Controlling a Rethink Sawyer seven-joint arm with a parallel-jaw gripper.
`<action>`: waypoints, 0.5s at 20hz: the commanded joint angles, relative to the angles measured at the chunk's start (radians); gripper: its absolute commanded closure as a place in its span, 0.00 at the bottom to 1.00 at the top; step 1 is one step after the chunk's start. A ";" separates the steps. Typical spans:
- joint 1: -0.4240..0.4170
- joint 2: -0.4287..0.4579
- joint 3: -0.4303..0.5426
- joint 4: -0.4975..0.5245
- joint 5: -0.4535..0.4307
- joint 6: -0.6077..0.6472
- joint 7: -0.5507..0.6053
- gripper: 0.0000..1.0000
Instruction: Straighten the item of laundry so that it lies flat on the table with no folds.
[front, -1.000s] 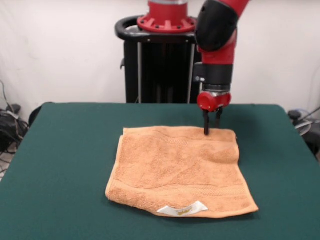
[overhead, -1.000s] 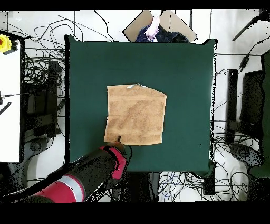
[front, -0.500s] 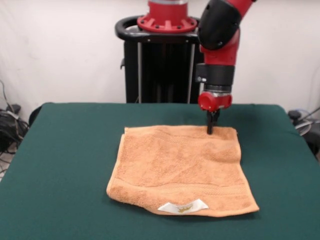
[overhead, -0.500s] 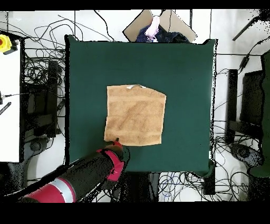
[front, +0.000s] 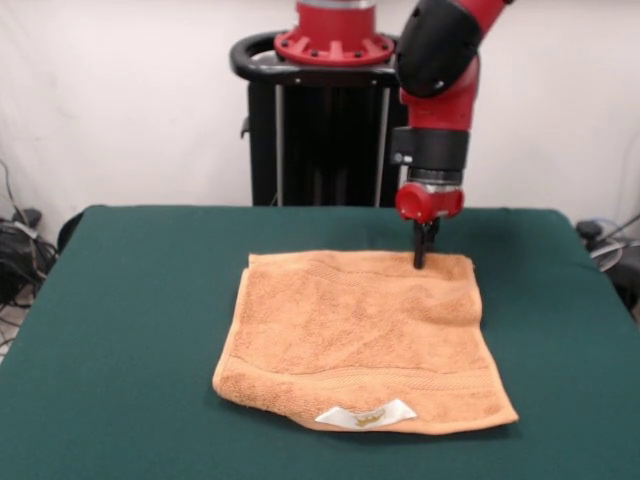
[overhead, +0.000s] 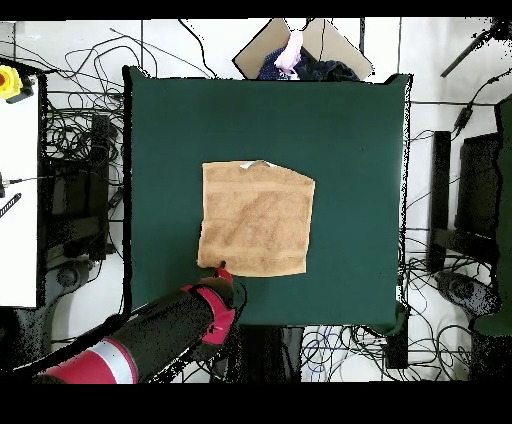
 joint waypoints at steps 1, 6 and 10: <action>-0.061 0.088 0.016 -0.169 0.146 0.112 0.048 1.00; -0.098 0.070 0.062 -0.158 0.097 0.095 0.059 1.00; -0.112 0.057 0.083 -0.145 0.068 0.081 0.062 1.00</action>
